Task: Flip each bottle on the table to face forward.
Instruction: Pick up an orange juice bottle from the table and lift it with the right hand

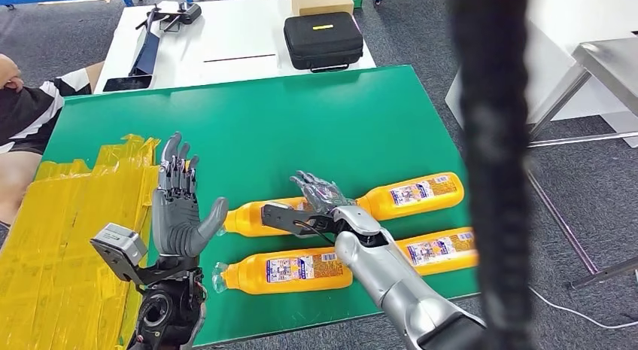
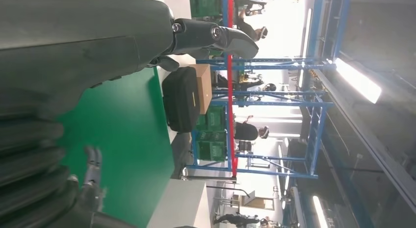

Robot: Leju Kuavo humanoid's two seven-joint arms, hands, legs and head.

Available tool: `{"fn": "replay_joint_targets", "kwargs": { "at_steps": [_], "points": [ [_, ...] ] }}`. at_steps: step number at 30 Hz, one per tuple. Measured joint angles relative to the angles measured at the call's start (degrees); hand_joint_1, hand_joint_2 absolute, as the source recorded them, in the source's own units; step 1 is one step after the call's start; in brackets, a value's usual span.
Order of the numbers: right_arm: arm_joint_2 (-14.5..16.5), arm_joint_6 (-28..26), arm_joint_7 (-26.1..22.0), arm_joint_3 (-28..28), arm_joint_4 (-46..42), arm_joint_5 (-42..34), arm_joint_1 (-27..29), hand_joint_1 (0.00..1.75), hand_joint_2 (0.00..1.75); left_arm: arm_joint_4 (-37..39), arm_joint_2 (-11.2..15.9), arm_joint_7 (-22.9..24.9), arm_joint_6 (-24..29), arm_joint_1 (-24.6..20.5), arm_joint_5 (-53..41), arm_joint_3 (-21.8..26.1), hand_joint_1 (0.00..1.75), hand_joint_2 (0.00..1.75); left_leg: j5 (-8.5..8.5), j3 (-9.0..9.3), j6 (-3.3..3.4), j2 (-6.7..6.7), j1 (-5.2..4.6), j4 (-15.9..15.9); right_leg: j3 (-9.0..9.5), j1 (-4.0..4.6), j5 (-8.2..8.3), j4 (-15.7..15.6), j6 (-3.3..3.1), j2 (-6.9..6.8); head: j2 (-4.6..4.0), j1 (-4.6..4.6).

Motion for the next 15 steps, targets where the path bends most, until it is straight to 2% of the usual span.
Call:
{"fn": "replay_joint_targets", "kwargs": {
  "at_steps": [8,9,10,12,13,14,15],
  "points": [
    [0.5,0.6,1.3,0.4,5.1,0.9,-1.8,0.00,1.75,0.1,0.0,0.1,0.1,-0.3,0.6,-0.5,0.00,1.75,0.00,0.01,0.00,0.00,0.00,0.0,0.01,0.00,0.00,0.0,0.00,0.00,0.00,0.00],
    [0.5,0.6,1.5,0.4,5.8,1.0,-2.1,0.13,1.75,0.1,0.0,0.1,0.1,-0.3,0.6,-0.6,0.00,1.75,0.00,0.01,0.00,0.00,0.00,0.0,0.01,0.00,0.00,0.0,0.00,0.00,0.00,0.01],
    [0.5,0.7,1.8,0.4,6.4,1.2,-2.3,0.35,1.75,0.1,0.0,0.1,0.2,-0.3,0.6,-0.6,0.00,1.75,0.00,0.02,0.00,0.00,0.00,0.0,0.01,0.00,0.00,0.0,0.00,0.00,0.00,0.00],
    [0.5,0.7,2.2,0.6,7.7,1.7,-2.9,1.19,1.75,0.2,0.0,0.1,0.2,-0.4,0.6,-0.7,0.00,1.75,0.00,0.02,0.00,0.01,0.00,0.0,0.01,0.00,0.00,0.0,0.00,0.00,0.00,0.02],
    [0.6,0.6,2.5,0.7,8.4,1.9,-3.1,1.48,1.75,0.3,0.0,0.1,0.2,-0.5,0.6,-0.8,0.00,1.75,0.00,0.03,0.00,0.01,0.00,0.0,0.01,0.00,0.00,0.0,0.00,0.01,0.00,0.01],
    [0.6,0.4,2.6,0.8,8.9,2.2,-3.4,1.68,1.75,0.4,0.0,0.1,0.2,-0.6,0.6,-0.8,0.00,1.75,0.00,0.03,0.00,0.01,0.00,0.0,0.01,0.00,0.00,0.0,0.00,0.01,0.00,0.01],
    [0.6,0.2,2.7,0.9,9.4,2.4,-3.6,1.68,1.75,0.5,0.0,0.1,0.2,-0.7,0.6,-0.9,0.00,1.75,0.00,0.04,0.00,0.01,0.00,0.0,0.02,0.00,0.00,0.0,0.00,0.01,0.00,0.01]
  ]
}}
